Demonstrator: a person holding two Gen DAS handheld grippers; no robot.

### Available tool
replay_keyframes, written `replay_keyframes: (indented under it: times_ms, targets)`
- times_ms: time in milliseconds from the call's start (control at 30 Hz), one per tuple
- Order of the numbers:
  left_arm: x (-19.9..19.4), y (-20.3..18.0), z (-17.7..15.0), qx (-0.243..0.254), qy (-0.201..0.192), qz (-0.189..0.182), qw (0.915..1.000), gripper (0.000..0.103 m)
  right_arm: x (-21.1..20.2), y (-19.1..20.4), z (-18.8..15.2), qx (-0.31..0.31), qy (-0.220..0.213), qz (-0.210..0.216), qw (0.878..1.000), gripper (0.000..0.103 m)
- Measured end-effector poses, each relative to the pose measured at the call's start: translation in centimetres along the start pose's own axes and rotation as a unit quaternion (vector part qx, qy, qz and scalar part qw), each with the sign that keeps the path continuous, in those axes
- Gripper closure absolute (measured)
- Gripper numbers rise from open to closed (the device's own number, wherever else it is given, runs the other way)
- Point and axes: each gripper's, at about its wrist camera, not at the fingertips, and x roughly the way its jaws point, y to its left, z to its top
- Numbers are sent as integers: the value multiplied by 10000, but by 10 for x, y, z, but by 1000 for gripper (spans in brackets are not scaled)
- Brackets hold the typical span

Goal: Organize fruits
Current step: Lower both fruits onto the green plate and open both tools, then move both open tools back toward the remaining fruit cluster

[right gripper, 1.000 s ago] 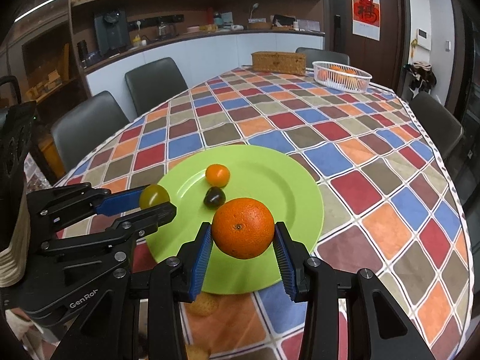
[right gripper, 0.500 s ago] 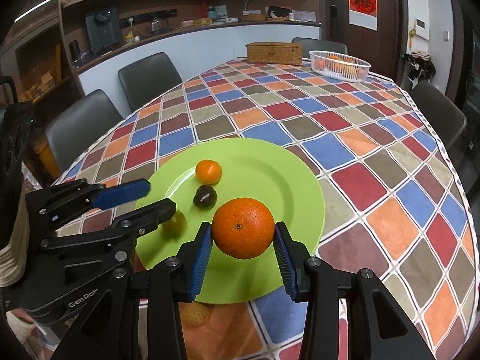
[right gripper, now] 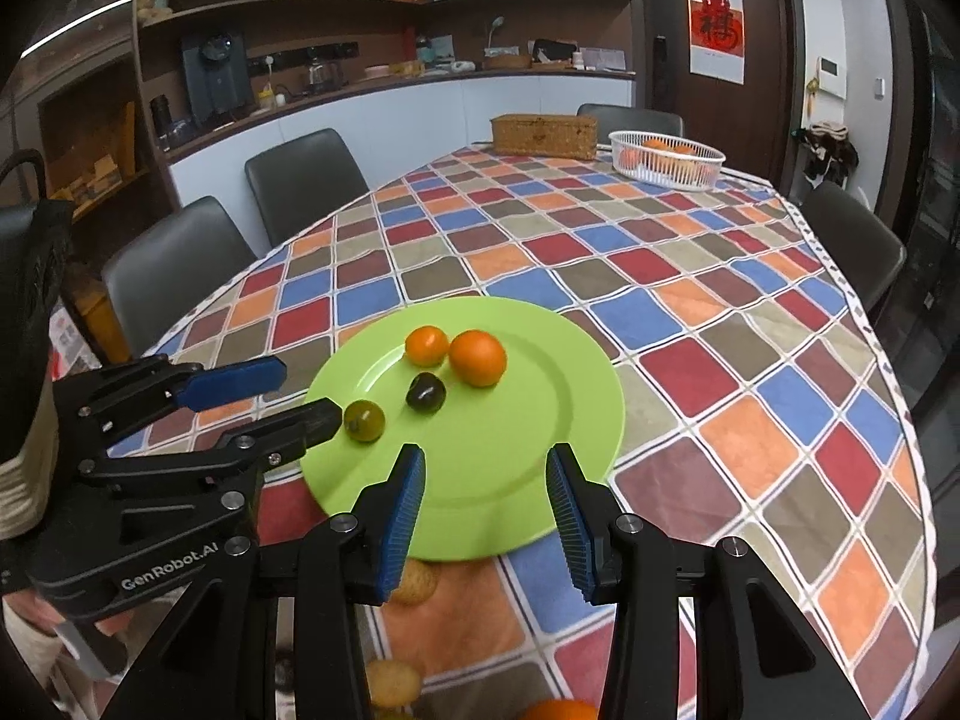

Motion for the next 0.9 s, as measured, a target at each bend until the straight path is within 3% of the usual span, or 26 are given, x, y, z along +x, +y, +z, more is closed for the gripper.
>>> replay_keyframes:
  times_ms: [133, 433, 900]
  targets:
    - [-20, -8, -3, 15, -110, 7, 9999, 45, -17, 2, -7, 6, -86, -24, 10000, 59]
    - [-58, -26, -12, 41, -294, -5, 9996, 33, -55, 5, -25, 25, -222, -85, 9997, 54]
    - [-84, -48, -41, 47, -201, 116, 9997, 23, -91, 0, -54, 83, -334, -301, 9990, 43]
